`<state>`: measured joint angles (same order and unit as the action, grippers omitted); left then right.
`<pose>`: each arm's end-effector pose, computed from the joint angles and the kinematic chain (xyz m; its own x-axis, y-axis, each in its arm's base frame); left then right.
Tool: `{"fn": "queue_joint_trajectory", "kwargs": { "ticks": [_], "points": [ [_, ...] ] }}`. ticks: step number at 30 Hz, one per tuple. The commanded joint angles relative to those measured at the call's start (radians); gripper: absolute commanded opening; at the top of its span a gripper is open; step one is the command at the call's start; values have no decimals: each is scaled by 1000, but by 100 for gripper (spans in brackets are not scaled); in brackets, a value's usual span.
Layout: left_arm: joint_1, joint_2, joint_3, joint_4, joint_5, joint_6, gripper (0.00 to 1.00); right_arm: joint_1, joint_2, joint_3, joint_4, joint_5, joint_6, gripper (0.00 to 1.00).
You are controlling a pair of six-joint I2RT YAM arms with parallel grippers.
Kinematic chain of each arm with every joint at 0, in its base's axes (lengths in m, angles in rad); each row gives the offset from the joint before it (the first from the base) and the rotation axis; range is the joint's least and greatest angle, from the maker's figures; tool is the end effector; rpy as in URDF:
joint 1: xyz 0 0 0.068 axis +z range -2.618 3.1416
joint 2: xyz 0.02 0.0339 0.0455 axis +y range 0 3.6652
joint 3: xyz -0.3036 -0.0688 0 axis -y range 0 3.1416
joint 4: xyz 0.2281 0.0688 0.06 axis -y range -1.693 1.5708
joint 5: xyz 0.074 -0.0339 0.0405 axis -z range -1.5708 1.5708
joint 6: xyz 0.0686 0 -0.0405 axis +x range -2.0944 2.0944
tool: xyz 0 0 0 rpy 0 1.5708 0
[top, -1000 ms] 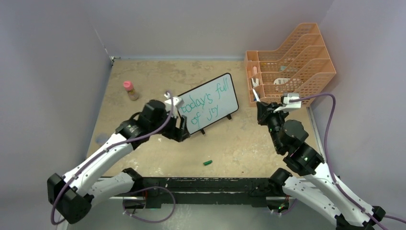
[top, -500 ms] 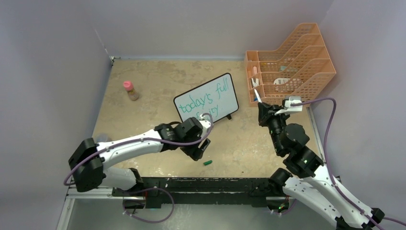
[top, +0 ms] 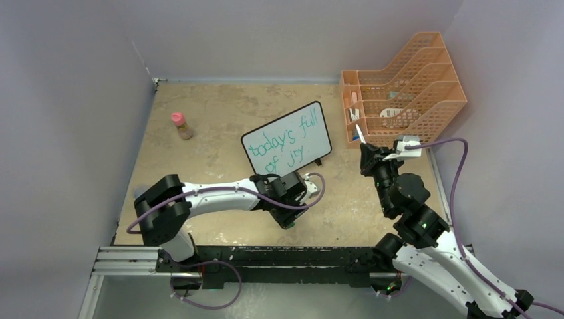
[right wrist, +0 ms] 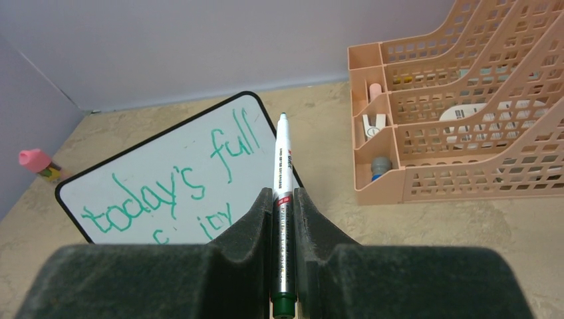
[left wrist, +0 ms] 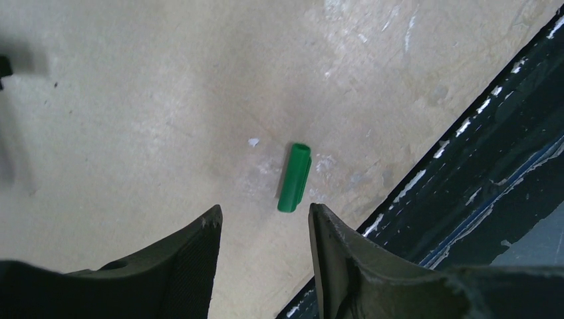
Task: Write a sentence on the whiteboard
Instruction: Close the whiteboard marker at the center of the board.
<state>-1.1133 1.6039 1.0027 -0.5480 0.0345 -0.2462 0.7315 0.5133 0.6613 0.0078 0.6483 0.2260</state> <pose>0.1350 -0.2795 0.2073 -0.6109 0.6894 -0.3892 0.7774 0.6154 -0.1303 0.1016 0.0356 0.3755 0.0927 0.3232 -0.9418 -0.1122 0.9432 0.3127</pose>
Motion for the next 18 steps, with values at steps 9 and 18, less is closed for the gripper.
{"fn": "queue_joint_trajectory", "kwargs": {
  "ticks": [9,18],
  "points": [
    [-3,132,102,2,143,123,43,-6,-22,0,52,43,-13,0],
    [-7,184,94,-21,129,134,38,-6,-18,-3,58,43,-15,0]
  ]
}}
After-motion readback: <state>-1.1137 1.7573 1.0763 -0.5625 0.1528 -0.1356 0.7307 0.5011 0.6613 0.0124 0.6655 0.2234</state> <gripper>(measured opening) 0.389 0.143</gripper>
